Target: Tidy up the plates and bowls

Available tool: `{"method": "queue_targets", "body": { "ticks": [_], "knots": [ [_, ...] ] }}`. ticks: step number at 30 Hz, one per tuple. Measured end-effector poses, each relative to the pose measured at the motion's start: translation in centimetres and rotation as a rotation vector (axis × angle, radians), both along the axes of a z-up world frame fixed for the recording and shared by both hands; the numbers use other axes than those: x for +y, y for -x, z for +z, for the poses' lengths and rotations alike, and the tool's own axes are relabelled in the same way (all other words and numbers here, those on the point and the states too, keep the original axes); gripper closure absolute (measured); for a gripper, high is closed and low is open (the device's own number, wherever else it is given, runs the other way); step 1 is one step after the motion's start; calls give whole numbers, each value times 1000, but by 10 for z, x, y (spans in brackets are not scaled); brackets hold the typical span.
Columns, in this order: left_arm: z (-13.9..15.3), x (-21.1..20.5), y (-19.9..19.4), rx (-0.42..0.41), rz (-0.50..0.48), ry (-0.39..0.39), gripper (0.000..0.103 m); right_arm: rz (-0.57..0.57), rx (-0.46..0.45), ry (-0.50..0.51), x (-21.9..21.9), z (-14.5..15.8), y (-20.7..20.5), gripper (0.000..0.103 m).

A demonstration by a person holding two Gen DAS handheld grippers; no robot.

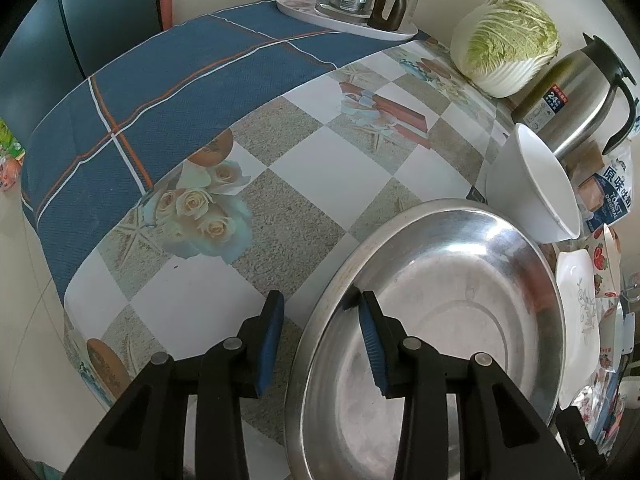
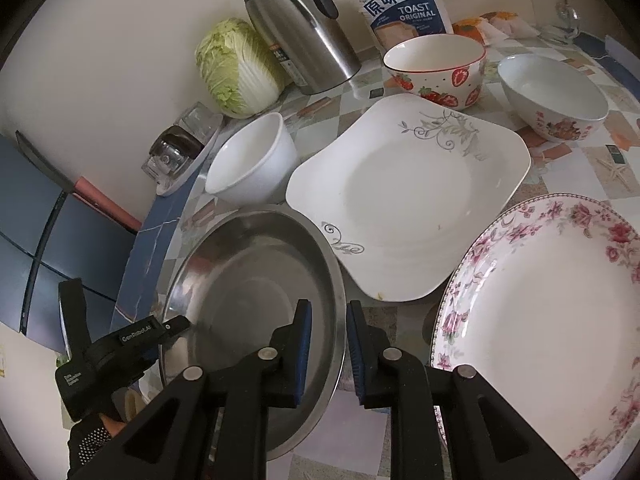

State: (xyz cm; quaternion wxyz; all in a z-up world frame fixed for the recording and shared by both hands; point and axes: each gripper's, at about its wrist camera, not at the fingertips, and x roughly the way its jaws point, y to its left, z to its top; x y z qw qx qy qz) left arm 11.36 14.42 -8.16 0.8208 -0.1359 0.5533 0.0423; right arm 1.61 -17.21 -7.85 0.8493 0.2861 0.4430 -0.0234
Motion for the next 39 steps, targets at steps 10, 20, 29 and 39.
{"method": "queue_targets", "body": {
  "ticks": [10, 20, 29, 39],
  "knots": [
    [0, -1, 0, 0, -7, -15, 63, 13, 55, 3, 1, -14, -3, 82],
    [-1, -3, 0, -4, -21, -27, 63, 33, 86, 20, 5, -24, -5, 85],
    [3, 10, 4, -14, 18, 19, 71, 99, 57, 96, 19, -8, -5, 90],
    [10, 15, 12, -25, 23, 20, 72, 151, -9, 163, 32, 16, -1, 90]
  ]
}}
